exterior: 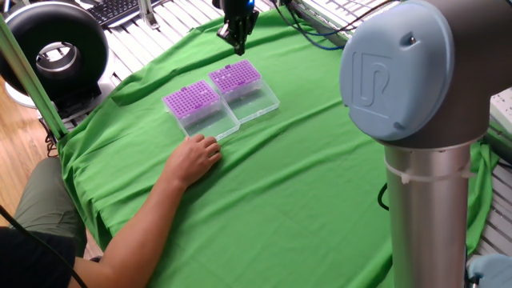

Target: Insert a small pipette tip into the holder for small pipette tips

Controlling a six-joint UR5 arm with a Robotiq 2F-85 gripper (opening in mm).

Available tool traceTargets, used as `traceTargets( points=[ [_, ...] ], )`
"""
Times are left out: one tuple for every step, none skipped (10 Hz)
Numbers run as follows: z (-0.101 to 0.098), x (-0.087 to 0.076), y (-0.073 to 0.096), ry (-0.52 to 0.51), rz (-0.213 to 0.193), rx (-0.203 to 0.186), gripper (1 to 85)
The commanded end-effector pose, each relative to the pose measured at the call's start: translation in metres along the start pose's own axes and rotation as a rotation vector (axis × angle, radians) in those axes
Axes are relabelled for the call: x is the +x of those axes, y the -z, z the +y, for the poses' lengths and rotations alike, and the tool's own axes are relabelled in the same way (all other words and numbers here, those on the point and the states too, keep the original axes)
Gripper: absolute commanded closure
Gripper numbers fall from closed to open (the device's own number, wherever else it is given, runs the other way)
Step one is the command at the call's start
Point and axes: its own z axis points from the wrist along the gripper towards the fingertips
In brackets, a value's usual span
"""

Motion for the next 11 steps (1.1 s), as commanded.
traceTargets(
  points=[
    [-0.006,-0.002,0.003,0.055,-0.014,-0.009,84.7],
    [-0.005,-0.001,0.003,0.028,-0.012,-0.013,84.7],
    [-0.005,-0.001,0.003,-0.011,-0.009,-0.014,84.7],
    [-0.008,0.001,0.003,-0.029,-0.004,-0.001,84.7],
    [-0.010,-0.003,0.003,-0.001,-0.016,0.007,84.7],
    [-0.008,-0.005,0.003,0.040,-0.024,0.000,84.7],
    [-0.008,-0.004,0.003,0.063,-0.021,0.000,84.7],
    [-0.008,-0.004,0.003,0.076,-0.020,0.001,84.7],
    [-0.011,-0.005,0.003,0.087,-0.025,0.011,84.7],
    [-0.017,-0.005,0.003,0.103,-0.023,0.036,84.7],
    [-0.017,-0.004,0.003,0.123,-0.018,0.033,84.7]
  ],
)
